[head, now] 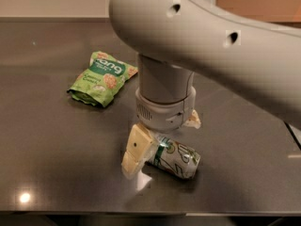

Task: Place 7up can upright

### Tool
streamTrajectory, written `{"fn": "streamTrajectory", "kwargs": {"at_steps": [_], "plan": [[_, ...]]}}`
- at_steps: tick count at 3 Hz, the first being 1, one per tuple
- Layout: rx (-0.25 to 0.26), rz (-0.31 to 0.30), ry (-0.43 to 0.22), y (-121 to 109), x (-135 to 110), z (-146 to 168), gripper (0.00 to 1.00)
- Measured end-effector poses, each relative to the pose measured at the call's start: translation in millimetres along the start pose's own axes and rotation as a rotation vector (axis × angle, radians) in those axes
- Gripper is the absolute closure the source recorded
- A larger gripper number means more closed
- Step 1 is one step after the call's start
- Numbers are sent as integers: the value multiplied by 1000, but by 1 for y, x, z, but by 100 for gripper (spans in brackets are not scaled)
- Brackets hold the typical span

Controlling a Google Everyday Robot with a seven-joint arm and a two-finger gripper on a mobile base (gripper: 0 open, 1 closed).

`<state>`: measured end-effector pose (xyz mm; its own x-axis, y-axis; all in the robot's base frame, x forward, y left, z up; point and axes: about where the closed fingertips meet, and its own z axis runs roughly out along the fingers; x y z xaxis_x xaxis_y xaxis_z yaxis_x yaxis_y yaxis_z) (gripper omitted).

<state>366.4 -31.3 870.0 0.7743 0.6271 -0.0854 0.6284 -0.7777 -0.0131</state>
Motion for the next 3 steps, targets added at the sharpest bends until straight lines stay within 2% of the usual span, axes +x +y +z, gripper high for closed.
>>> {"fn": "streamTrajectory", "kwargs": {"at_steps": [1,2,3], "plan": [[-18,-134,-41,-10,-14,13,0],[-52,-211,-63,-4,-22,16,0],[-88,-241,-51,8,-23,10,12]]}}
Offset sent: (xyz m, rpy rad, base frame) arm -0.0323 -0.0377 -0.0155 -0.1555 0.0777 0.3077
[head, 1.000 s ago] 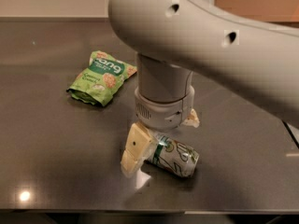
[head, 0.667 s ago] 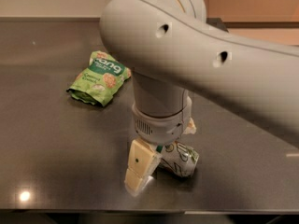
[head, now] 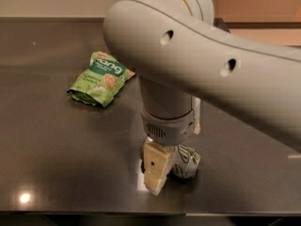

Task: Place 7up can upright

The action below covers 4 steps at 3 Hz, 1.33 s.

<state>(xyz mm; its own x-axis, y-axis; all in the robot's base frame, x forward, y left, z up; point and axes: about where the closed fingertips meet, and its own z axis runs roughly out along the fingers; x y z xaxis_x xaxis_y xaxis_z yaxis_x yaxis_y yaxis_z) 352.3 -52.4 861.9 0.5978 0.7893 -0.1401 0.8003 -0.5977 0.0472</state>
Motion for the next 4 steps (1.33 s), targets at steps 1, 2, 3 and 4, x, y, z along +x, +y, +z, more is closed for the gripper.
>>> {"fn": "streamTrajectory", "kwargs": {"at_steps": [1,2,3,4], "plan": [[-18,-11,18,9,-4,-4,30],[-12,-7,17,16,-6,3,53],[-1,-3,8,18,-8,11,77],[8,1,2,20,-8,14,98]]}}
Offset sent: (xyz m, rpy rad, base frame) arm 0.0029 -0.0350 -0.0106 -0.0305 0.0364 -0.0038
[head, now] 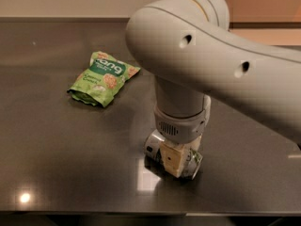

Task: Place 7up can upright

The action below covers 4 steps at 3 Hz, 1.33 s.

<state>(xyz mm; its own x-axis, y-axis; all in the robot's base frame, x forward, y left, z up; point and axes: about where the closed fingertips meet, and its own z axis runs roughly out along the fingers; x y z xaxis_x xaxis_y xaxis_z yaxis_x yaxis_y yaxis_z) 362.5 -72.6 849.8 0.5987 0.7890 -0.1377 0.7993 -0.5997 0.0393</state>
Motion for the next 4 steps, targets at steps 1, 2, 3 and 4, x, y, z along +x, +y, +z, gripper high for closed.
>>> {"fn": "streamTrajectory", "kwargs": {"at_steps": [1,2,3,4], "plan": [[0,0,0,0,0,-2,100],[22,66,36,-3,10,-18,100],[58,182,97,-3,26,-46,100],[89,329,132,5,37,-66,100]]}}
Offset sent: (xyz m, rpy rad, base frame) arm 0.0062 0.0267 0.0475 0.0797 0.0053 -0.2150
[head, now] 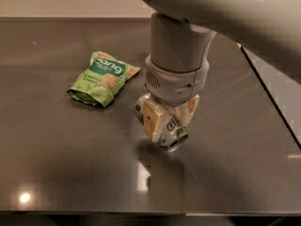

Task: Place 7up can upright

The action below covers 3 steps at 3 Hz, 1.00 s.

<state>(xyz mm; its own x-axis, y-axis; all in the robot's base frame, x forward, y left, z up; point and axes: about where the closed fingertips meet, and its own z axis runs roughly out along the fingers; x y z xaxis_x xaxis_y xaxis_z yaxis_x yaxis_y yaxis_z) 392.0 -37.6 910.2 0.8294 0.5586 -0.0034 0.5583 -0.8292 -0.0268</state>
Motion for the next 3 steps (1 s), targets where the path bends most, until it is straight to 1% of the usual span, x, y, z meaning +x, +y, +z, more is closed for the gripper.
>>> {"fn": "streamTrajectory", "kwargs": {"at_steps": [2,3], "plan": [[120,354,61,12,17,-31,100],[155,512,78,15,21,-39,100]]}}
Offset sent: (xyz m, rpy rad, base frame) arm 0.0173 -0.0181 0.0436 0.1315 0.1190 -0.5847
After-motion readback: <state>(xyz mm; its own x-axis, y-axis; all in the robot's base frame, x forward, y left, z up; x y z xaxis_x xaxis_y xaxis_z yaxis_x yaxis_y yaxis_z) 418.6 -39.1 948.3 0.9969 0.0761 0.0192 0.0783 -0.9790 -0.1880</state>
